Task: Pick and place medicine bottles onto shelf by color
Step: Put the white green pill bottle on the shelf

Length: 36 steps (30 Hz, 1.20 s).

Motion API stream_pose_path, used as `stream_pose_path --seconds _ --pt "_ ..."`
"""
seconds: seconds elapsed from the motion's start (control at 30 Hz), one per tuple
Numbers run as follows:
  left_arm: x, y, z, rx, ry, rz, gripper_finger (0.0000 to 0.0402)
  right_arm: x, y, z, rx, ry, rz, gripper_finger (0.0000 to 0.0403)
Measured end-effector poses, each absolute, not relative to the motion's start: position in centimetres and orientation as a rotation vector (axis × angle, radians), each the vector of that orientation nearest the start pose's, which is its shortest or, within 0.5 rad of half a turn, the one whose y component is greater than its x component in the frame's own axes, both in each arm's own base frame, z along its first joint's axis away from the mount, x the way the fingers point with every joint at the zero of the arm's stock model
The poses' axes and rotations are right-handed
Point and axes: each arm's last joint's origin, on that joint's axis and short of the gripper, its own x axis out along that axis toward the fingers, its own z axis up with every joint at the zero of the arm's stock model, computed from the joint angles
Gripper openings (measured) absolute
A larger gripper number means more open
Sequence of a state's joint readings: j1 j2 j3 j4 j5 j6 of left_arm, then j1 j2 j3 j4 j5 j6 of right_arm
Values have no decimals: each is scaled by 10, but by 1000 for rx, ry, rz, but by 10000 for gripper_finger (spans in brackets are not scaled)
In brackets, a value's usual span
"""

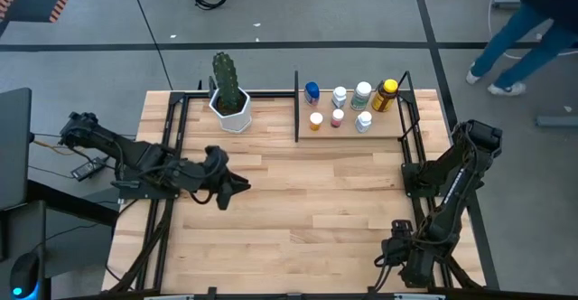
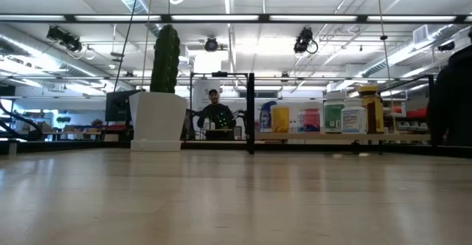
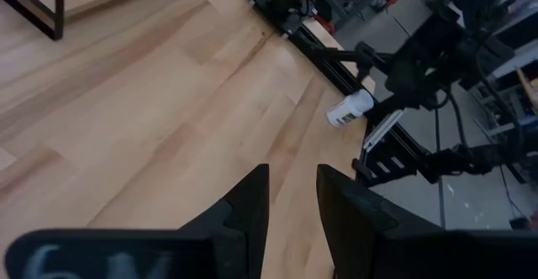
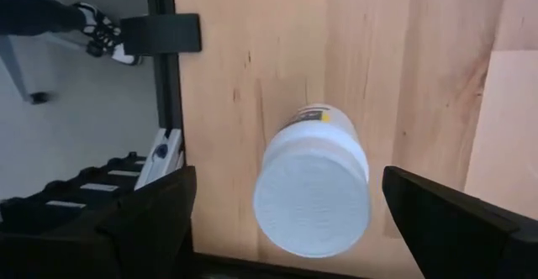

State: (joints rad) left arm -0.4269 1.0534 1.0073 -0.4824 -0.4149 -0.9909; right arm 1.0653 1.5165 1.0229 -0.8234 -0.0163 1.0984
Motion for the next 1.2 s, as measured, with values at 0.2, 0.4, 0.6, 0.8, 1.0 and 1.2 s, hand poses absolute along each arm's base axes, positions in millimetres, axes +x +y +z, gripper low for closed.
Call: stream_pose_path --seconds 0.2,0.4,0.6,0.8,1.0,1.2 --pt "202 -83 334 -752 447 208 107 130 235 209 193 1484 78 379" --pt "202 -84 334 -751 448 205 107 129 233 208 204 1496 35 338" --pt "202 -84 334 -752 448 205 107 129 233 208 220 1487 14 308" --pt "202 -84 334 -752 448 205 107 129 233 208 222 1479 6 287" --pt "202 -84 334 -752 448 205 107 130 232 208 241 1455 -34 254" --pt "202 -84 334 -752 448 205 107 131 230 209 283 1453 -92 215"
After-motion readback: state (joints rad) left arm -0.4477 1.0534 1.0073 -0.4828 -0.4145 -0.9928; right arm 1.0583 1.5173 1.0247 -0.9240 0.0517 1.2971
